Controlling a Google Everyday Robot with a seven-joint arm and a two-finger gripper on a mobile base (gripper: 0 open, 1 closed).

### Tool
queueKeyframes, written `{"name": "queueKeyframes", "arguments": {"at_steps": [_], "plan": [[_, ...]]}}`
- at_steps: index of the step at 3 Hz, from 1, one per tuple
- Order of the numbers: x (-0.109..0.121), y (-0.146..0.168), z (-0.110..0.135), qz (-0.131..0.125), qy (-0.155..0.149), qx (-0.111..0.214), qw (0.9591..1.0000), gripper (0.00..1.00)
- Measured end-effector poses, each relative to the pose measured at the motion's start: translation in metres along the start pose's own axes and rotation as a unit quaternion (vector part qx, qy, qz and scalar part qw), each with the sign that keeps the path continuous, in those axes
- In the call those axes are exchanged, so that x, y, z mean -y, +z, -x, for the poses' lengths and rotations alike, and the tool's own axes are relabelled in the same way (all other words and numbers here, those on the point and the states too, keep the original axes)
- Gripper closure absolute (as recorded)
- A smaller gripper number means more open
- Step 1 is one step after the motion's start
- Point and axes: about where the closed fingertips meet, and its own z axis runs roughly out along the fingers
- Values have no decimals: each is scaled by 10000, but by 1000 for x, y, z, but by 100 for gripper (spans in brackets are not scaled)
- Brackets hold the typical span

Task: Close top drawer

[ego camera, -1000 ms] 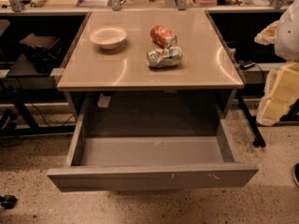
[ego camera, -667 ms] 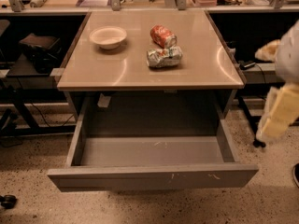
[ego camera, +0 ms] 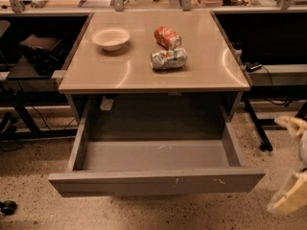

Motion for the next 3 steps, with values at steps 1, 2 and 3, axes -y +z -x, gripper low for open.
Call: {"name": "queueKeyframes", "arguments": {"at_steps": [1,2,3], "plan": [[-53,51,-37,264,277,269,9989,0],[-112,106,-44,780,181,678,9945,0],[-152,141,-37,1172,-166,1002,9879,0]]}}
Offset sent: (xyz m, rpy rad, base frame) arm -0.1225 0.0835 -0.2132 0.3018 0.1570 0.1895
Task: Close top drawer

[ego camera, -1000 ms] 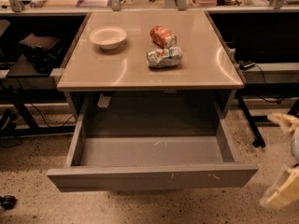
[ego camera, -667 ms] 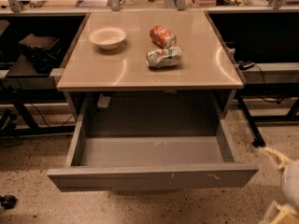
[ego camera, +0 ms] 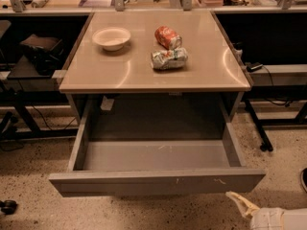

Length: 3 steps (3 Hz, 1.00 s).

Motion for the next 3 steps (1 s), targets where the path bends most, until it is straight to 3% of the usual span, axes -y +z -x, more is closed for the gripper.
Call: {"name": "queueKeyframes", "arguments": {"at_steps": [2,3], "plan": [[-1,0,1,15,-65,-14,10000,0],[5,21,-1,115,-185,62,9997,0]]}}
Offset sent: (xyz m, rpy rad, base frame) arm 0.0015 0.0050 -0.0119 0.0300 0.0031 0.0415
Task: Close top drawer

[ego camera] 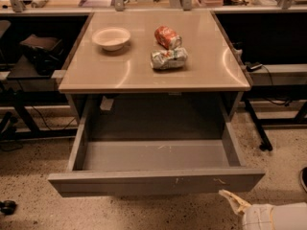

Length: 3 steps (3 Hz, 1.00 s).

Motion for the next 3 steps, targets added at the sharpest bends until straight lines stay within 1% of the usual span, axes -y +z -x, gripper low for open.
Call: {"name": "queueKeyframes", "arguments": {"at_steps": [1,2,3], "plan": [[30,39,12,76,-366,231,9990,0],[46,61,20,130,-561,325,9978,0],[76,73,63,129,-967,391,9945,0]]}}
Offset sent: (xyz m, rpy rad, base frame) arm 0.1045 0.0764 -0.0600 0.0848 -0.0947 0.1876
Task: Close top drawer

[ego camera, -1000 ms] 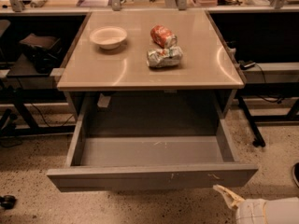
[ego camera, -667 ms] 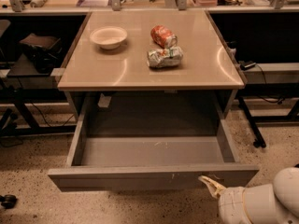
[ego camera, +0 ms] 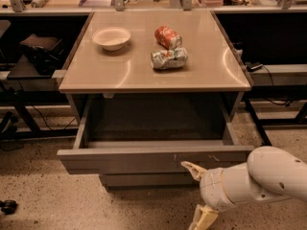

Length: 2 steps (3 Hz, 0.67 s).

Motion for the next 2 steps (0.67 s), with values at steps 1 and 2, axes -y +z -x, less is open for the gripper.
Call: {"name": "queueKeyframes", "arguments": {"at_steps": [1,2], "plan": [[0,0,0,0,-1,0,10000,0],[0,8,-11,72,57,-248,9996,0]]}}
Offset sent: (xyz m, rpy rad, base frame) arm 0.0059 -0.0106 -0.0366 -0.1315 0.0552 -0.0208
